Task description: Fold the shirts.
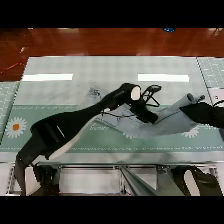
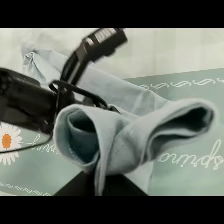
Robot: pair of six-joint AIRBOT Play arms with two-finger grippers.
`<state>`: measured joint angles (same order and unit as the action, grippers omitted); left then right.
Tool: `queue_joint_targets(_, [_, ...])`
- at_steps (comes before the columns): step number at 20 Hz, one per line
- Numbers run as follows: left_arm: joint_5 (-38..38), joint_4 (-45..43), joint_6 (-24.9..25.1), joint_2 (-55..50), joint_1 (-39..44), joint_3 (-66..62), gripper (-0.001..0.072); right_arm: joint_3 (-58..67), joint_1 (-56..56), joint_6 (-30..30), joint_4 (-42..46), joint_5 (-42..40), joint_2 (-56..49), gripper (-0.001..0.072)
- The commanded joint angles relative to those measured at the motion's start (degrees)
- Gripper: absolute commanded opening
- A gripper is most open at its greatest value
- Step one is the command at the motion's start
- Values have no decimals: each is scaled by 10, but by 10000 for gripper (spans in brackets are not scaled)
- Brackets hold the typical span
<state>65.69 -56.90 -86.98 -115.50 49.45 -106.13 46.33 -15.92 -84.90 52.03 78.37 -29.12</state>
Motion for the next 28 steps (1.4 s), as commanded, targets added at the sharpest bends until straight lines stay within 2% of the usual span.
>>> queue_joint_targets(1, [41, -1, -14, 32, -82, -11, 18, 0, 1, -4, -17, -5, 1, 29])
queue_joint_targets(3, [54, -1, -13, 78, -155, -11, 18, 0, 1, -2, -51, -12, -9, 29])
queue_joint_targets(7, [76, -32, 0, 192, -279, -10, 18, 0, 17, 44, -168, -60, -70, 29])
queue_joint_targets(10, [76, -38, 27, 302, -351, 44, 18, 1, 139, 43, -176, -153, -147, 29])
queue_joint_targets(15, [16, -37, 59, 529, -448, 296, 17, 70, 359, 44, -189, -308, -356, 30])
queue_joint_targets(20, [-21, -35, 78, 705, -469, 568, 18, 243, 445, 41, -189, -316, -578, 30])
queue_joint_targets(24, [-36, -11, 55, 743, -469, 689, 18, 346, 482, 27, -192, -304, -690, 30])
queue_joint_targets(25, [-46, -3, 55, 742, -469, 706, 18, 363, 488, 26, -192, -308, -709, 81])
queue_joint_targets(27, [-79, 4, 55, 741, -469, 731, 18, 385, 492, 25, -208, -312, -735, 373])
queue_joint_targets(28, [-97, 4, 55, 739, -469, 739, 18, 391, 492, 46, -221, -305, -742, 415])
